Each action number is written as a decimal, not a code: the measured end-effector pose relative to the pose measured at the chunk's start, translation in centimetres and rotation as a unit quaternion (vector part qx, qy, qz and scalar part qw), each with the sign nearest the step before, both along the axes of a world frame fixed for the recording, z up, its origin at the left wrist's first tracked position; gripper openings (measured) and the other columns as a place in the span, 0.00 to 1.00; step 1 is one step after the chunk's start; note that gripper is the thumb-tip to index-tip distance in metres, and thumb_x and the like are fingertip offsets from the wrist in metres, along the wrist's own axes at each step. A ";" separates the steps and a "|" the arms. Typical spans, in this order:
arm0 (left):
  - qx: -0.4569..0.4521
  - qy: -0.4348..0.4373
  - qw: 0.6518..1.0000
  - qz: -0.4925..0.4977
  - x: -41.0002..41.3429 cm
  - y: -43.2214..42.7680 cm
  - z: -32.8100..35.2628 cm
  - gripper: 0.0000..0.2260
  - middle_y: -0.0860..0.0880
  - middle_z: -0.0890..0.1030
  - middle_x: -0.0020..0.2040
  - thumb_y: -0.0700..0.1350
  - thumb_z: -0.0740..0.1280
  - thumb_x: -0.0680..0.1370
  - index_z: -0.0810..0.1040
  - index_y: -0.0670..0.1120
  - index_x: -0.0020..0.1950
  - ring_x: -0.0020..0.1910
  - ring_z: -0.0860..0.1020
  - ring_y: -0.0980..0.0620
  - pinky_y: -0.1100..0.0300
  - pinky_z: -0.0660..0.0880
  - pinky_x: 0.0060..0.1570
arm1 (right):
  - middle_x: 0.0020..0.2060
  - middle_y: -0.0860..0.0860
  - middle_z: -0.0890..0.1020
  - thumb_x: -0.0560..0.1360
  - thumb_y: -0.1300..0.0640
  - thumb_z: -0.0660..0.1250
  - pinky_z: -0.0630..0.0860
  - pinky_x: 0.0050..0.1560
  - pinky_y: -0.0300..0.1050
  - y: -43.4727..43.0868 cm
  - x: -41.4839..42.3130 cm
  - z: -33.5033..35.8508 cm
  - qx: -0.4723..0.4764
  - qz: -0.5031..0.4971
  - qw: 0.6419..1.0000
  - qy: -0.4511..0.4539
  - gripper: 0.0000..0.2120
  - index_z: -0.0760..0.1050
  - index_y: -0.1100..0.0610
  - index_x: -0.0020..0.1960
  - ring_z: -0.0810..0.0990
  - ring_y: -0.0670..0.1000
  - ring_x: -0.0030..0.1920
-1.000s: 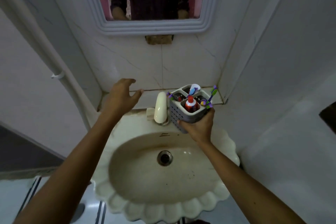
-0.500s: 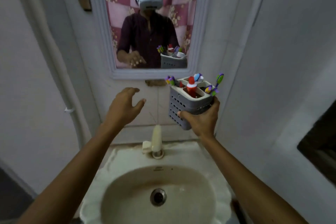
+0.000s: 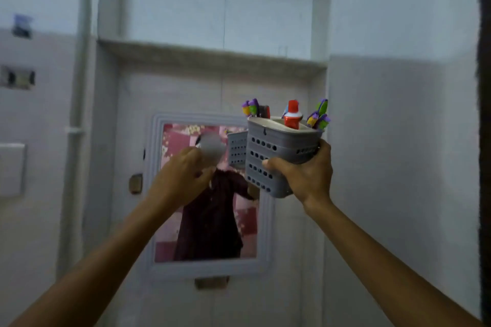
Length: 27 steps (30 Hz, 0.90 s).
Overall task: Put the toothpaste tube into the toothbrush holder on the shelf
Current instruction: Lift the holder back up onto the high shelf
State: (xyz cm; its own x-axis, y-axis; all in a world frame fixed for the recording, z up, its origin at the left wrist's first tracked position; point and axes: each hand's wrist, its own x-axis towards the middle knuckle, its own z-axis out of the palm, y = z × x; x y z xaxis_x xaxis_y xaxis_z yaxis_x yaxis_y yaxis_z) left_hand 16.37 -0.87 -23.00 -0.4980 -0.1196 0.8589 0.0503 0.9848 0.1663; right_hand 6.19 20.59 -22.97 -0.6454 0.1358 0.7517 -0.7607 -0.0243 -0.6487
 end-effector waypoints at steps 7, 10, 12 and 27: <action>-0.083 0.064 0.994 -0.011 -2.1 2.5 10.1 0.22 0.42 0.74 0.66 0.50 0.65 0.75 0.72 0.40 0.65 0.60 0.76 0.44 0.52 0.73 0.56 | 0.56 0.48 0.81 0.55 0.49 0.85 0.83 0.49 0.50 1.7 0.3 8.5 -0.008 -0.002 1.000 0.023 0.41 0.71 0.51 0.63 0.81 0.48 0.50; -0.151 0.112 0.982 0.033 -3.6 2.9 14.8 0.25 0.41 0.71 0.69 0.52 0.64 0.74 0.68 0.40 0.68 0.65 0.72 0.41 0.48 0.71 0.61 | 0.52 0.46 0.81 0.57 0.47 0.84 0.85 0.48 0.55 2.5 0.2 11.4 -0.005 0.002 1.000 0.027 0.36 0.71 0.48 0.59 0.82 0.48 0.49; -0.195 0.119 0.969 0.098 -4.9 2.5 18.0 0.32 0.41 0.62 0.75 0.54 0.65 0.74 0.60 0.41 0.73 0.74 0.61 0.41 0.45 0.62 0.70 | 0.51 0.46 0.81 0.59 0.48 0.83 0.85 0.45 0.53 3.2 0.1 13.6 -0.014 0.008 0.999 0.032 0.33 0.72 0.49 0.59 0.82 0.49 0.49; -0.149 0.091 0.965 0.198 -13.7 -2.9 21.0 0.45 0.42 0.51 0.78 0.58 0.66 0.69 0.45 0.43 0.76 0.77 0.46 0.43 0.42 0.43 0.75 | 0.60 0.54 0.76 0.47 0.38 0.77 0.81 0.55 0.55 0.1 -6.4 28.4 -0.067 -0.088 0.992 0.068 0.52 0.68 0.56 0.67 0.77 0.56 0.60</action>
State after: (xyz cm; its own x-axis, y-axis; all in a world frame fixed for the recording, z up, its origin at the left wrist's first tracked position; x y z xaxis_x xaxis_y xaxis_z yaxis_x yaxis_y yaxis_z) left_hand 2.69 -3.79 -2.04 -0.3019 -0.0040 0.9533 -0.3375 0.9357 -0.1030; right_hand -0.21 20.73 5.40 -0.4974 0.3420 0.7973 -0.8407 0.0367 -0.5402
